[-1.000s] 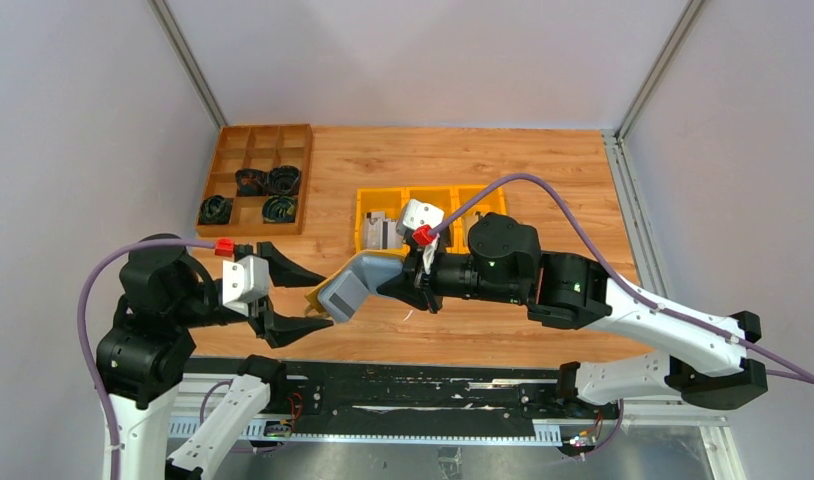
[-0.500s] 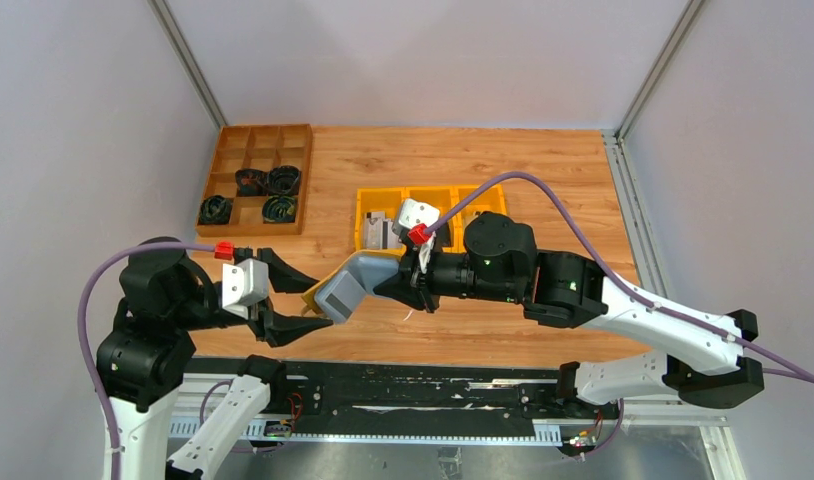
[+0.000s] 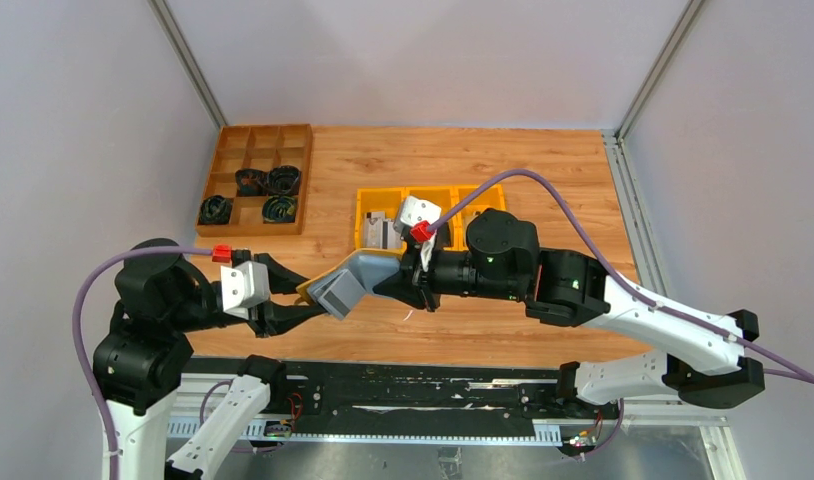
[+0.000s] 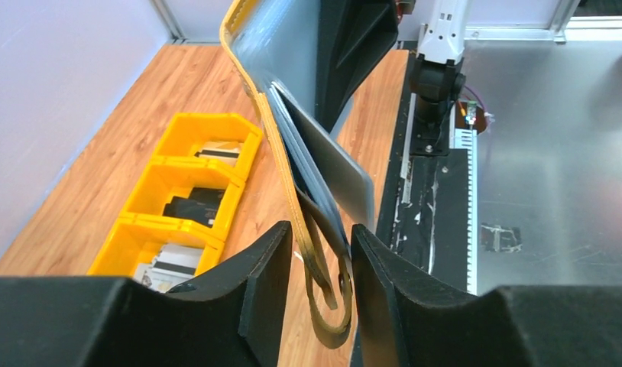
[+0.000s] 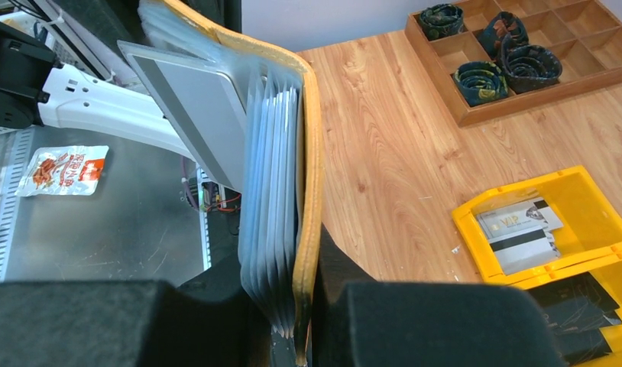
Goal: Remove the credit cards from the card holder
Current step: Remove the credit card from the card holder.
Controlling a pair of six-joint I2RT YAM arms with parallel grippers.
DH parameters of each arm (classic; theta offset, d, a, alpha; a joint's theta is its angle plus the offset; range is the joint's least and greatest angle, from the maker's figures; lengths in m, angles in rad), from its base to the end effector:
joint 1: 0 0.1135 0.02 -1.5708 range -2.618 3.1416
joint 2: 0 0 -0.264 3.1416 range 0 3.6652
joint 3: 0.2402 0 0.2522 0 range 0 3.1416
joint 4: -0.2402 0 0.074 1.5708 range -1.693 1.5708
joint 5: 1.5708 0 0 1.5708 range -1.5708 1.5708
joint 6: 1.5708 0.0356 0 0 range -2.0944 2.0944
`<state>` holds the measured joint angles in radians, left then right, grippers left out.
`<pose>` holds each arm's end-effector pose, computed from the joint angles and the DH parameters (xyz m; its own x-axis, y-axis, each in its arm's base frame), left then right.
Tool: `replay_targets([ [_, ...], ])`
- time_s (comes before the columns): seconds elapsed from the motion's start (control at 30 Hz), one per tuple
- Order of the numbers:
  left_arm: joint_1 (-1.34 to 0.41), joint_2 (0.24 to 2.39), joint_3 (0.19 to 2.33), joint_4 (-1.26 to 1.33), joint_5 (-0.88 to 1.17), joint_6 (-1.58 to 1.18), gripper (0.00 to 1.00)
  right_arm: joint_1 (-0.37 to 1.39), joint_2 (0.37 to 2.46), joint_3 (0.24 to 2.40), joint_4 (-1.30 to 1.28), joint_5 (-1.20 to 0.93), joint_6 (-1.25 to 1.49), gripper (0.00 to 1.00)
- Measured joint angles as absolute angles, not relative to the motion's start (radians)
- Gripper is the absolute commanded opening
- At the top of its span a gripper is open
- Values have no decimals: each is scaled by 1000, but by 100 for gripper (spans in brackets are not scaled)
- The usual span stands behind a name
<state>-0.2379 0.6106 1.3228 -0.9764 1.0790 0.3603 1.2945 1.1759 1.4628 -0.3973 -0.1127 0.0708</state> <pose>0.0291 -0.0394 0.4466 0.0933 0.1487 -0.9845 0.9674 0.2201 0.1249 0.0630 0.2369 0.4720 -0.0998 -0.0942 -0.9905 -0.9819 0.1706 0.0827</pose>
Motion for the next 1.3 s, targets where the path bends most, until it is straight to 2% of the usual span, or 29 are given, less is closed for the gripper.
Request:
replay_targets([
  [0.13, -238, 611, 1323, -977, 1049, 378, 42, 1295, 1176, 1463, -397, -143, 71, 0],
  [0.27, -238, 611, 1323, -977, 1023, 391, 50, 1295, 1178, 1463, -396, -179, 71, 0],
  [0.43, -238, 611, 1323, -974, 1022, 382, 51, 1294, 1195, 1463, -382, -227, 83, 0],
  [0.5, -238, 615, 1323, -974, 1046, 366, 46, 1294, 1209, 1462, -367, -254, 91, 0],
  [0.7, -238, 631, 1323, -968, 1112, 314, 19, 1287, 1210, 1426, -298, -283, 113, 1],
  [0.73, -238, 631, 1323, -967, 1114, 308, 15, 1283, 1206, 1413, -284, -286, 118, 6],
  [0.77, -238, 631, 1323, -968, 1112, 306, 11, 1272, 1197, 1385, -251, -292, 130, 16],
  [0.83, -238, 631, 1323, -969, 1102, 302, 5, 1254, 1187, 1348, -201, -310, 149, 44],
  [0.87, -238, 632, 1323, -970, 1092, 300, 1, 1245, 1185, 1333, -179, -318, 160, 51],
  [1.0, -238, 643, 1322, -970, 963, 308, 0, 1173, 1175, 1243, -62, -341, 228, 73],
  [1.13, -238, 670, 1320, -987, 762, 354, 0, 1038, 1153, 1159, 0, -313, 292, 78],
  [1.3, -238, 735, 1320, -1048, 623, 403, 2, 949, 1118, 1162, 4, -287, 304, 83],
])
